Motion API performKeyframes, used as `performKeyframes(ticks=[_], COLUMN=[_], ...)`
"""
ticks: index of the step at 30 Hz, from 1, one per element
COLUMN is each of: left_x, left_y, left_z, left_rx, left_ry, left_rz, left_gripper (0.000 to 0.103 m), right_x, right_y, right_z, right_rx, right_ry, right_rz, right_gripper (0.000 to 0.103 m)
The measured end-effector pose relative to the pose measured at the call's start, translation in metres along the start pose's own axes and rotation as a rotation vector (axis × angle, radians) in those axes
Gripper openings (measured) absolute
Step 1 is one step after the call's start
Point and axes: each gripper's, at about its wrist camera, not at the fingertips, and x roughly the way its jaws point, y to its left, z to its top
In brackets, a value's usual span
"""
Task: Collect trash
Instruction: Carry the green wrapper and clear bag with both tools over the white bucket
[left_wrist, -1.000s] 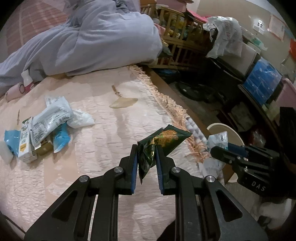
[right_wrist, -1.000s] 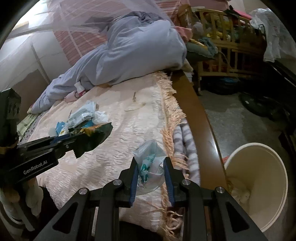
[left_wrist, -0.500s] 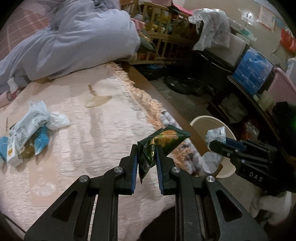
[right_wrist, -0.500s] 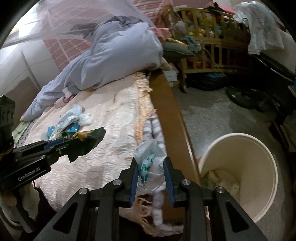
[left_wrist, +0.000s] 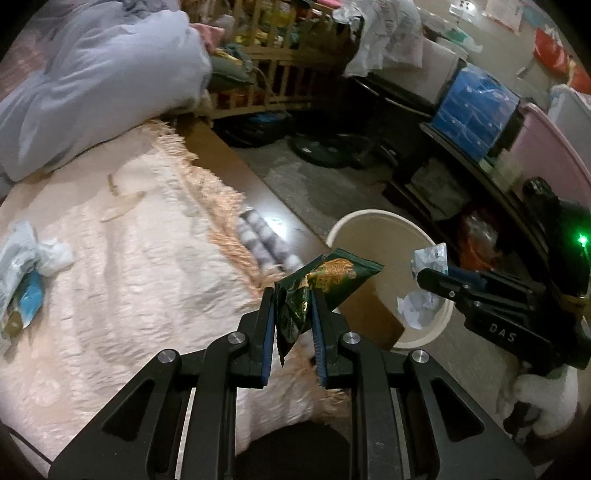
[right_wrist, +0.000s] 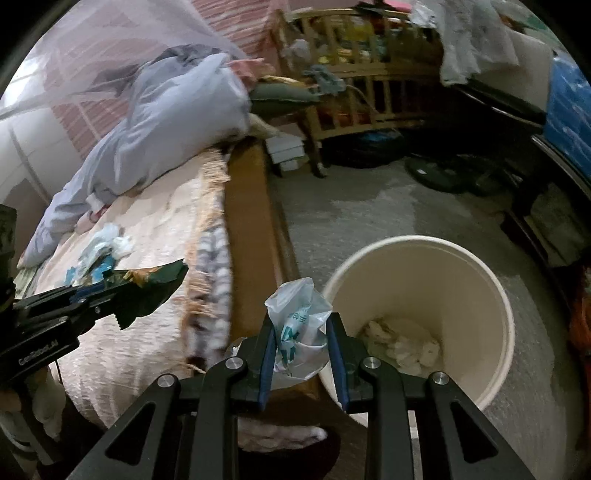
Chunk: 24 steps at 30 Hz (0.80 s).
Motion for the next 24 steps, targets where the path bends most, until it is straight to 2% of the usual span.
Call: performKeyframes(ticks=[24], left_x=[0.059], left_y=[-0.064], left_z=[0.026], left_rx=[0.043], left_ry=[0.072], left_rz=[-0.116], left_gripper=[0.016], right_x=[0.007], right_y=[-0.081], right_z=[-0.019], right_rx=[0.141], right_ry=[0.022], right_rz=[-0.083], right_gripper=[0.026])
